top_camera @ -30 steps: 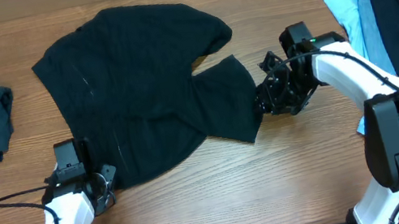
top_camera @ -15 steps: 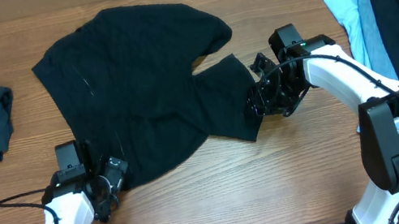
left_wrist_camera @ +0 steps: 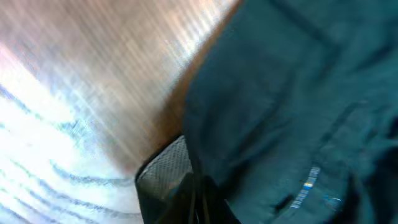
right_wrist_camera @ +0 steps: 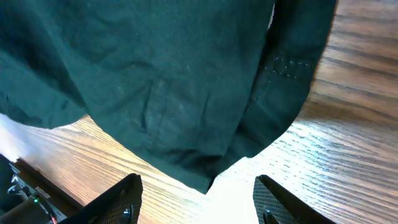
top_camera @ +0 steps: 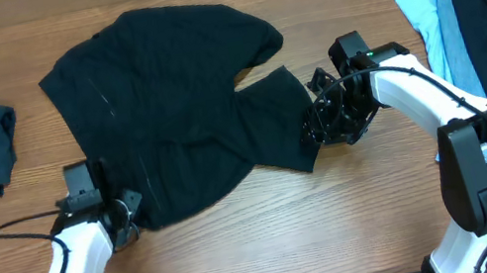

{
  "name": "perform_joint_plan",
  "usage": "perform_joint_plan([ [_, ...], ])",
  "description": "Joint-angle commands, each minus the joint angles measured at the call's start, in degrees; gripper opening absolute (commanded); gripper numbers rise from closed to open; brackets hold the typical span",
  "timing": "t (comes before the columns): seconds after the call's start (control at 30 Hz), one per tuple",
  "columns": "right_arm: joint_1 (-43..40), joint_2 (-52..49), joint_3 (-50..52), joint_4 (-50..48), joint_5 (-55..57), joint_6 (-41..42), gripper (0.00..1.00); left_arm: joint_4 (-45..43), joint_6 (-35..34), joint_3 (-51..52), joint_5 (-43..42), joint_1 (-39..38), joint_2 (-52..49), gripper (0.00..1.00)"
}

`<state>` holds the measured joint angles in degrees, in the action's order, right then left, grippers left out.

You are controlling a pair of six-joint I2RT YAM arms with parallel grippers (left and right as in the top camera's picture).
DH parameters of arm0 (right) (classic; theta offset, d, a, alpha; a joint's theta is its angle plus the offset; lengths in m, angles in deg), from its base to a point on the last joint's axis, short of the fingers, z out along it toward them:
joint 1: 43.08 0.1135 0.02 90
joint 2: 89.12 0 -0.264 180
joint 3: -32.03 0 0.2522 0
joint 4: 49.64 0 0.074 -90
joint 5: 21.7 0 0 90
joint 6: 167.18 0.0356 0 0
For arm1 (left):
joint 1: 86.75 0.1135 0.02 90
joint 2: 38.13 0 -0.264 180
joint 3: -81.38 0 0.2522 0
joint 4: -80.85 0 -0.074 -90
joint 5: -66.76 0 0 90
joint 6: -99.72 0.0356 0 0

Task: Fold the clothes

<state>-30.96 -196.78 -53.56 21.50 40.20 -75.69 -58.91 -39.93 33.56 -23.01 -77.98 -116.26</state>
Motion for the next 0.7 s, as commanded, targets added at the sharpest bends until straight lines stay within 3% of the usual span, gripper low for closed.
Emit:
perform_joint_plan([
  [0.0, 0.02, -0.11, 0.22, -1.36, 0.11, 0.22, 0.61, 7.43, 4.7, -8.9, -0.04, 1.79, 4.44, 0.04],
  [0.1, 0.02, -0.11, 0.22, -4.15, -0.04, 0.7, 0.61, 13.33, 8.24, -14.05, 0.0, 7.08, 8.15, 0.04],
  [0.3, 0.02, -0.11, 0.22, -9.68, 0.13, 5.25, 0.61, 13.81, 11.47, -14.91, -3.28, 16.74, 8.61, 0.04],
  [0.47, 1.99, -1.18, 0.28, -3.28, -3.08, 7.06, 0.62, 14.45, 13.49, -14.91, -3.39, 17.18, 8.61, 0.04],
  [0.5, 3.15, -2.1, 0.33, -2.84, -3.1, 7.06, 0.67, 14.47, 13.49, -14.91, -3.39, 17.18, 8.61, 0.04],
  [0.67, 5.99, -3.8, 0.33, -5.25, -4.63, 7.08, 0.66, 15.39, 13.75, -14.91, -3.43, 17.18, 8.61, 0.04],
])
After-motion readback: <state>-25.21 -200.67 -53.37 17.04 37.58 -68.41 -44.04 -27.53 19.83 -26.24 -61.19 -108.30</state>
